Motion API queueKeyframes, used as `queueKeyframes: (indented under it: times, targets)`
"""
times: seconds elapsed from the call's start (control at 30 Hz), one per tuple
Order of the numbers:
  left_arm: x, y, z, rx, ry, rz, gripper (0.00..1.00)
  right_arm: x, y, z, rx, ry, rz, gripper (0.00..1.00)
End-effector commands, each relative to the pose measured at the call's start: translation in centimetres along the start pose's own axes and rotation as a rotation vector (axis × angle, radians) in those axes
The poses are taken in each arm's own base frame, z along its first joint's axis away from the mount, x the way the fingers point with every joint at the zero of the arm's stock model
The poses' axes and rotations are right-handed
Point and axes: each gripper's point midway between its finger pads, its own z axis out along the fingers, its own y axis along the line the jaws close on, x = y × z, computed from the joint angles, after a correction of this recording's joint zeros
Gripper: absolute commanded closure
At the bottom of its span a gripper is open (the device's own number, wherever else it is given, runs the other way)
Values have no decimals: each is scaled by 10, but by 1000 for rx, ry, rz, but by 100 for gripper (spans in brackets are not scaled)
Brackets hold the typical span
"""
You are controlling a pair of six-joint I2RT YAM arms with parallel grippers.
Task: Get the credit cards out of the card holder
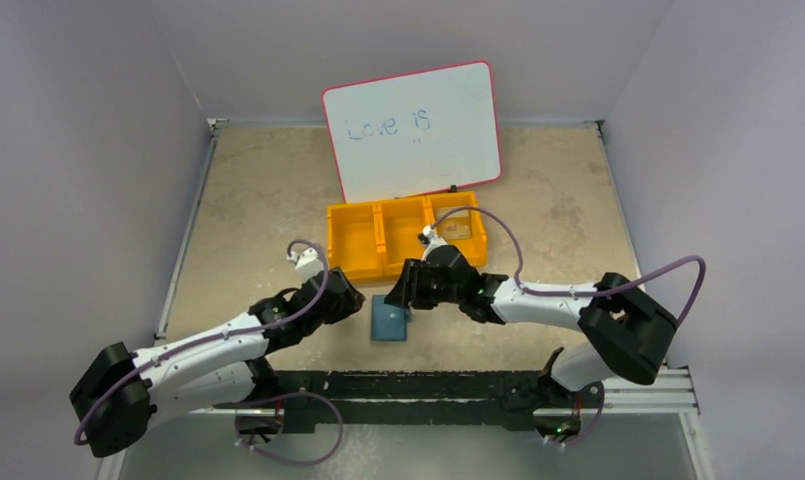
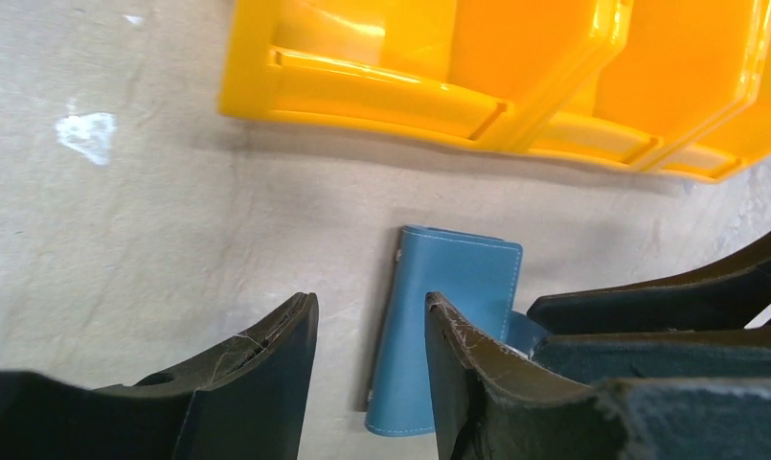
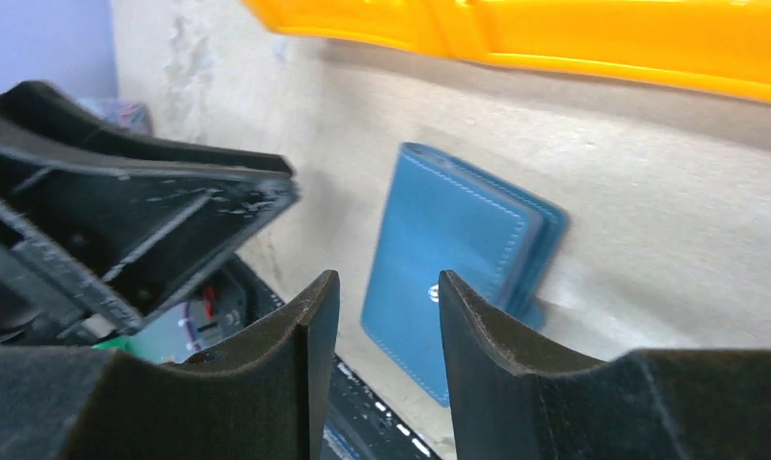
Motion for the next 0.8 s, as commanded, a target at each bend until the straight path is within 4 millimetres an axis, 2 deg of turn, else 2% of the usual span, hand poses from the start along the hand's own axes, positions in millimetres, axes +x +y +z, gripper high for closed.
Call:
queueKeyframes:
  times: [0.0,0.13,0.2,0.33,0.43,0.6,0.77]
  targets:
    - [-22,-1,-10,-22,-85,-17,55,0,-20,1,126,2,14,54]
    - [-26,-16,-15,27,-80,16,55,10,-33,3,158,25,19,56]
    - [-26,-25,-16,47,-62,59,55,1,-41,1,200,-28,16,56]
    - [-26,-41,-14,53,-21,139,55,0,-57,-5,278,-49,12,57]
    - [-26,-46,-11,-6,-3,226,55,3,-64,-9,305,-42,17,57]
    - [-19,-57,-10,-126,-16,393,55,6,-68,-11,301,-41,0,62]
    - [-4,-72,-5,-139,2,457,55,18,-76,-17,297,-15,15,70]
